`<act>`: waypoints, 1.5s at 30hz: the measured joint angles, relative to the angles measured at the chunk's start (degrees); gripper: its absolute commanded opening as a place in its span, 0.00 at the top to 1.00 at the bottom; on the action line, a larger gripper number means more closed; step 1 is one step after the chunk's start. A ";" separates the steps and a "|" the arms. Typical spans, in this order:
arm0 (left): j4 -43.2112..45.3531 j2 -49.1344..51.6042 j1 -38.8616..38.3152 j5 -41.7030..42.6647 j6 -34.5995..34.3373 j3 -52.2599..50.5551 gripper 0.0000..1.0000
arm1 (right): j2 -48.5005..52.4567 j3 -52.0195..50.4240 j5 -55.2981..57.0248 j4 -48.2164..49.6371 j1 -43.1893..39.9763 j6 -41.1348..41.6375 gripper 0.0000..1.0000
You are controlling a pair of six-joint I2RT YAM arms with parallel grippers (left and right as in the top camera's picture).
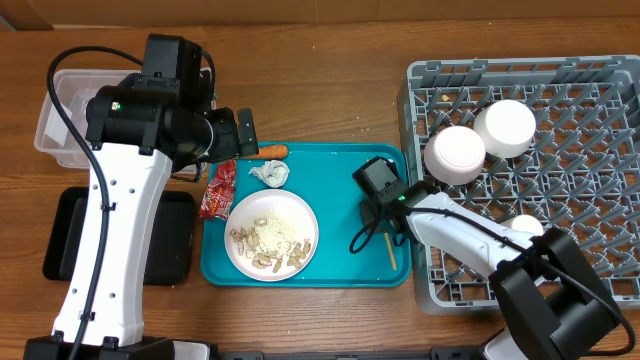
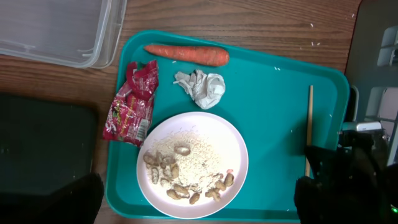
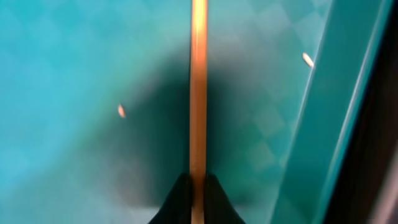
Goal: Sort waste into correct bins and load items into the dishwasher
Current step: 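Grasp the second chopstick and carry it into the rack, then release the chopstick and move the right arm to the rack's right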
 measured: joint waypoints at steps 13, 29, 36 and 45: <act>-0.02 0.00 0.00 0.00 0.00 0.00 0.00 | -3.58 12.68 -1.53 -12.50 1.64 -0.02 0.96; -0.02 0.00 0.00 0.00 0.02 0.00 0.00 | -11.23 19.52 1.95 -14.34 -15.72 -3.65 0.96; -0.02 0.00 0.00 0.00 0.00 0.00 0.00 | -10.03 19.52 2.29 -15.63 -20.87 -9.09 0.96; 0.00 0.00 0.00 0.00 0.00 0.00 0.00 | -5.18 19.41 0.57 -16.41 -20.83 -10.58 0.57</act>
